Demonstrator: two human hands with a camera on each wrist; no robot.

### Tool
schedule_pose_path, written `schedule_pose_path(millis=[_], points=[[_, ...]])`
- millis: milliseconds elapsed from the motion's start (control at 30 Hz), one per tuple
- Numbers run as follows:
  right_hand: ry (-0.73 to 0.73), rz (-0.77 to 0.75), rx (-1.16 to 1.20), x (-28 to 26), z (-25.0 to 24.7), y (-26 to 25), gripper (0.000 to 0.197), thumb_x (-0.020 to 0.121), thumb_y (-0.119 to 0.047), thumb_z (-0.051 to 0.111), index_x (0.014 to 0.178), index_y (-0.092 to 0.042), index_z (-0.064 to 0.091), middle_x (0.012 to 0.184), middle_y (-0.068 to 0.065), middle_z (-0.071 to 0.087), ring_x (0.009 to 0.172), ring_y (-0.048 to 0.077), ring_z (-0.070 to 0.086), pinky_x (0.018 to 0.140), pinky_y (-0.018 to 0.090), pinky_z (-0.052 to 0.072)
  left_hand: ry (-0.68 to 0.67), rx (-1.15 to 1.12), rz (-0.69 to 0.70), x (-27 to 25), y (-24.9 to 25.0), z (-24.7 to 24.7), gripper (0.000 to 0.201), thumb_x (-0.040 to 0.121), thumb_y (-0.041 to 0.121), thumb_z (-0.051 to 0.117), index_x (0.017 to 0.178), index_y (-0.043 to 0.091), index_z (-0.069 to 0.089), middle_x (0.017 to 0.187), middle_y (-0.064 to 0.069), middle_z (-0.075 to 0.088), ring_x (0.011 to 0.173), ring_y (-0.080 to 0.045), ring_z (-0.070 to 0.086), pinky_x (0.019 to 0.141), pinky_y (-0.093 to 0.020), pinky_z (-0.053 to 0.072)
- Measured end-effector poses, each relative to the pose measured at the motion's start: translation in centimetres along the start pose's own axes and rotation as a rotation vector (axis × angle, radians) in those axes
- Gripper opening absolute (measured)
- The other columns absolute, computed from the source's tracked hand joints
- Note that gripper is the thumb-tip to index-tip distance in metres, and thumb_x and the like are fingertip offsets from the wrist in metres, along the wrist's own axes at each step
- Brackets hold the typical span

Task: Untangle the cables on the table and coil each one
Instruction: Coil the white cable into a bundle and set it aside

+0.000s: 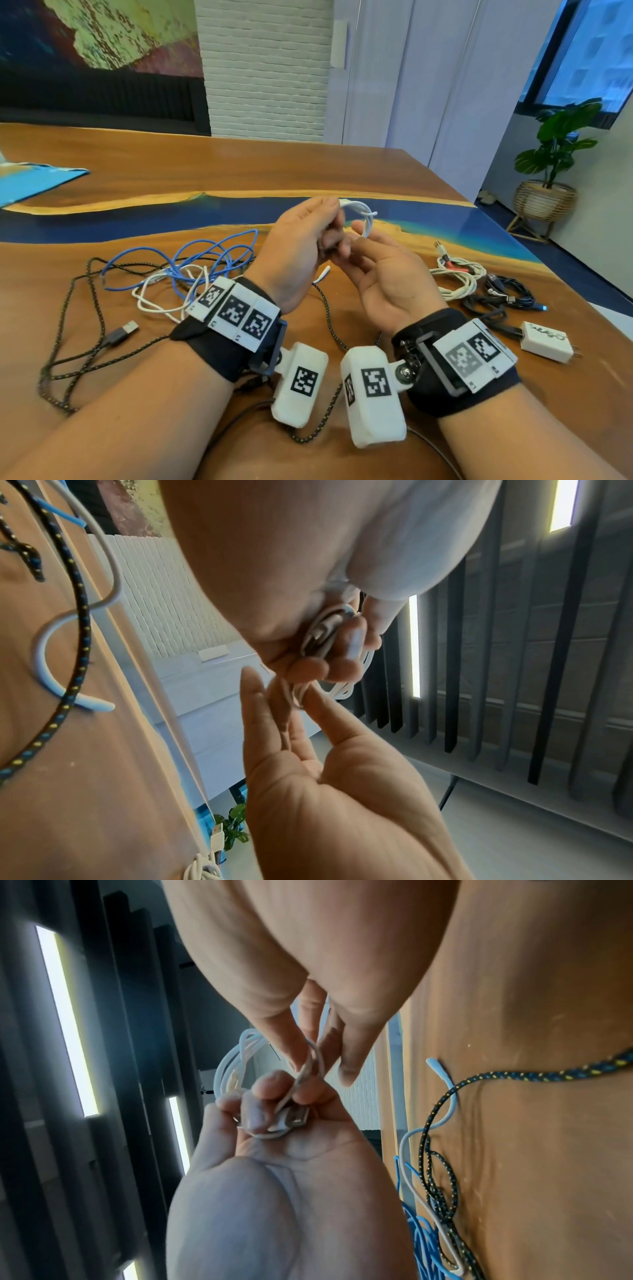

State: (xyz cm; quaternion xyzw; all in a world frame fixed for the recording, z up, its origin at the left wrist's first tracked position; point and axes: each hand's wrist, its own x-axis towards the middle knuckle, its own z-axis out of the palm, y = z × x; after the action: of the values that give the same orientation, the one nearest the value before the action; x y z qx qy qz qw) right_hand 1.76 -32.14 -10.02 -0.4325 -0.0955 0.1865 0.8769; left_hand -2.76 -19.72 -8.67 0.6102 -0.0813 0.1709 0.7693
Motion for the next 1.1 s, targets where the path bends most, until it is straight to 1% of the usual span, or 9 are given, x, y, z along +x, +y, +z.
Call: schedule_pose_path(millis=[100,233,333,367,467,567,667,800,1100], points=[[0.003,-0.03,0.0,-0.1,0.0,-0.3,0.021,0.096,0.005,0.058,0.116,0.003,0.062,0.078,0.013,0.068,0.071,0.02,0.07,0.078,0.033,0.063,0.025,-0.013,0.002,0.2,-0.1,-0.3,0.032,0.11,0.023,0.039,0.085,0.01,0.055,0.062,-0.001,0.043,0.067,-0.02,0.055,0.063,-0.03,0.043],[0.084,-0.035,-0.169,0.3,-0.3,0.5,0.014,0.095,-0.005,0.065,0.105,0.0,0.073,0.085,0.01,0.07,0.082,0.021,0.064,0.075,0.033,0.059,0.052,-0.037,-0.021,0.2,-0.1,-0.3,0.032,0.11,0.023,0.039,0.084,0.011,0.052,0.063,-0.002,0.036,0.064,-0.018,0.048,0.065,-0.03,0.04],[0.166,-0.129,-0.562,0.7,-1.2,0.6,0.011,0.09,-0.024,0.076,0.093,-0.014,0.08,0.065,-0.014,0.065,0.069,0.01,0.053,0.066,0.029,0.045,0.083,-0.037,-0.013,0.3,-0.1,-0.3,0.033,0.11,0.023,0.038,0.083,0.011,0.051,0.063,-0.002,0.033,0.063,-0.018,0.045,0.066,-0.033,0.037],[0.155,-0.146,-0.616,0.7,-1.5,0.4,0.013,0.09,-0.026,0.076,0.09,-0.014,0.081,0.058,-0.015,0.06,0.061,0.01,0.048,0.06,0.028,0.042,0.093,-0.039,-0.014,0.3,-0.1,-0.3,0.033,0.11,0.023,0.038,0.083,0.012,0.051,0.063,-0.001,0.033,0.062,-0.018,0.045,0.066,-0.033,0.038],[0.078,-0.137,-0.572,0.4,-1.4,0.0,0.019,0.092,-0.023,0.074,0.083,-0.008,0.079,0.061,0.0,0.056,0.054,0.015,0.046,0.048,0.028,0.044,0.102,-0.075,-0.034,0.3,-0.1,-0.4,0.034,0.11,0.025,0.037,0.082,0.012,0.051,0.062,0.0,0.033,0.061,-0.017,0.045,0.066,-0.033,0.037],[0.05,-0.113,-0.52,0.3,-1.1,0.3,0.024,0.095,-0.022,0.07,0.087,-0.001,0.078,0.073,0.01,0.063,0.065,0.02,0.058,0.058,0.029,0.056,0.084,-0.116,-0.067,0.3,-0.2,-0.5,0.035,0.11,0.027,0.038,0.081,0.014,0.051,0.063,0.001,0.03,0.06,-0.016,0.041,0.063,-0.031,0.036],[0.037,-0.086,-0.459,0.5,-1.0,0.6,0.024,0.098,-0.018,0.067,0.094,0.003,0.077,0.084,0.016,0.068,0.076,0.022,0.063,0.071,0.03,0.06,0.078,-0.142,-0.086,0.3,-0.3,-0.3,0.036,0.11,0.028,0.037,0.08,0.014,0.05,0.063,0.001,0.027,0.058,-0.015,0.039,0.061,-0.029,0.033],[0.007,-0.031,-0.345,0.4,-0.8,0.3,0.023,0.1,-0.013,0.062,0.102,0.006,0.075,0.086,0.014,0.073,0.077,0.018,0.069,0.075,0.029,0.061,0.069,-0.125,-0.069,0.2,-0.2,-0.1,0.036,0.11,0.027,0.038,0.079,0.013,0.051,0.063,0.0,0.028,0.058,-0.015,0.039,0.06,-0.028,0.034],[0.022,0.031,-0.377,-0.2,-0.4,-0.1,0.027,0.1,-0.021,0.063,0.094,0.003,0.074,0.082,0.017,0.068,0.066,0.02,0.07,0.061,0.027,0.062,0.056,-0.06,-0.019,0.0,-0.2,0.1,0.035,0.109,0.024,0.038,0.079,0.011,0.052,0.063,-0.002,0.028,0.058,-0.017,0.04,0.061,-0.029,0.036]])
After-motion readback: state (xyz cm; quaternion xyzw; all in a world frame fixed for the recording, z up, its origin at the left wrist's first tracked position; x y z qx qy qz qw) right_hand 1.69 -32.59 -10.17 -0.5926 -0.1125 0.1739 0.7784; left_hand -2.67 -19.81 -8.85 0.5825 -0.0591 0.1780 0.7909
